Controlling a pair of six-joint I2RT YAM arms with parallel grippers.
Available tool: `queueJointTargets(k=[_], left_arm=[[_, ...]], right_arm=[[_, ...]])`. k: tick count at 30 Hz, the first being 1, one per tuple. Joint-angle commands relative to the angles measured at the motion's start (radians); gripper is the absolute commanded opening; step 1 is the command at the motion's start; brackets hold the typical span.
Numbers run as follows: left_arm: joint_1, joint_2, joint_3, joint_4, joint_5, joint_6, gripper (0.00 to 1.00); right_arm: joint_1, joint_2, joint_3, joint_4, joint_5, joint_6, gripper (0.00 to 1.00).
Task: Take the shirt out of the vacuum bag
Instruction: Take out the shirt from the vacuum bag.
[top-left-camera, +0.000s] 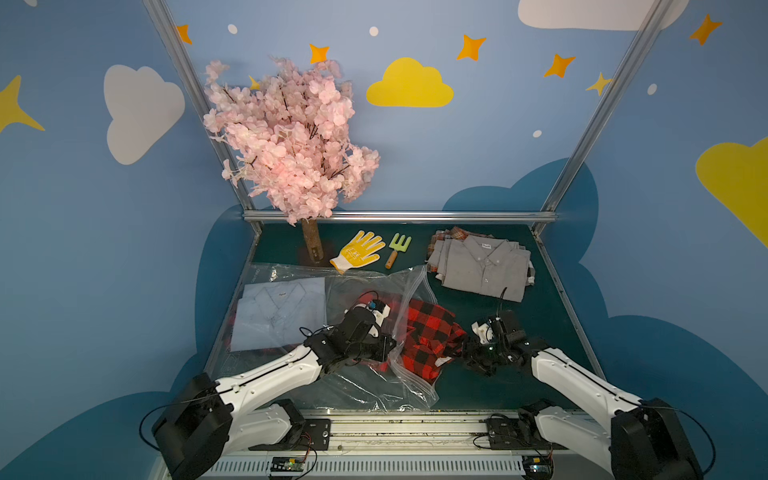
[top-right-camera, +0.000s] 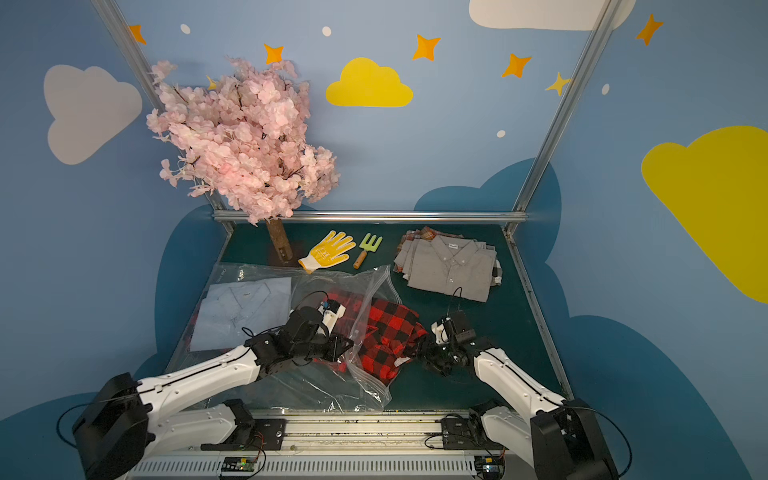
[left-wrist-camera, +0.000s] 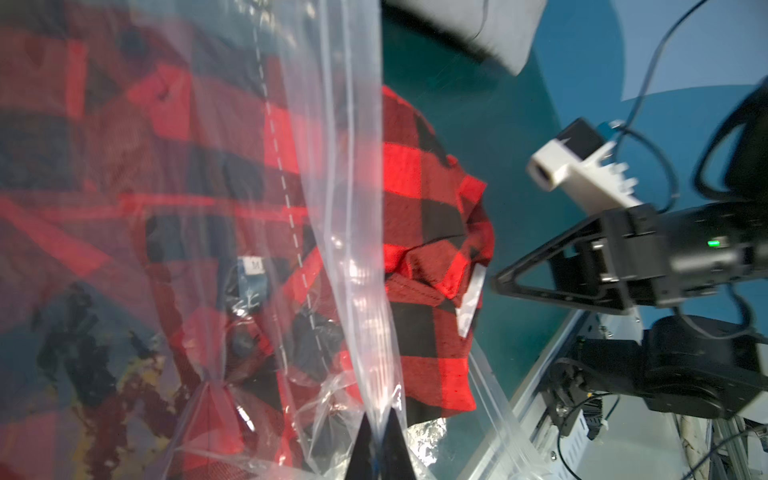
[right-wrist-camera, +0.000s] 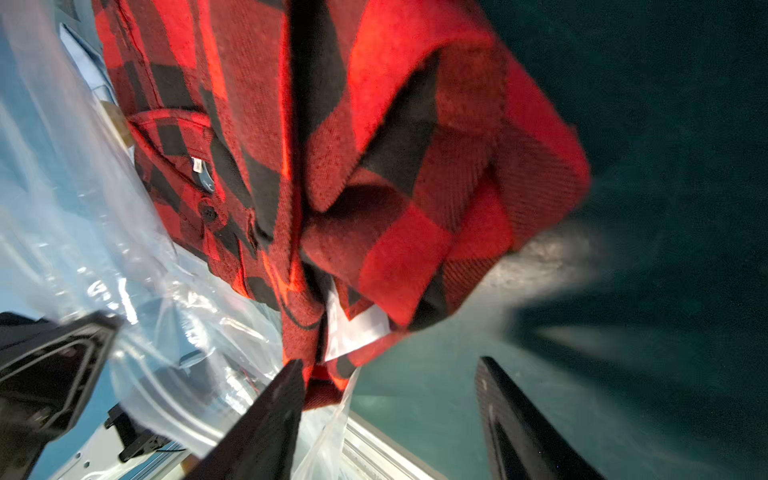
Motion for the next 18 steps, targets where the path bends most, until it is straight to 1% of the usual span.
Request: queueJointTargets(k=[1,5,10,18], left_arm=[[-0.002,-0.058,-0.029,-0.047,-0.051,0.040,0.04],[-0.001,-0.082,-0.039,-0.061,-0.055,0.047,0.05],[-0.001,-0.045,-0.049,-0.044,-0.027,0.044,0.04],[-0.002,0.002,-0.073,0.008,0.001,0.024,0.04]], right_arm=[[0.027,-0.003,-0.037,0.099,0.056,0.069,0.67],[0.044,0.004,-0.059,0.176,0.085,0.100,0.67],[0.049,0.019,-0.043,0.219,0.111,0.096,0.67],[0.053,0.146,-0.014,0.332,0.087,0.098,0.67]])
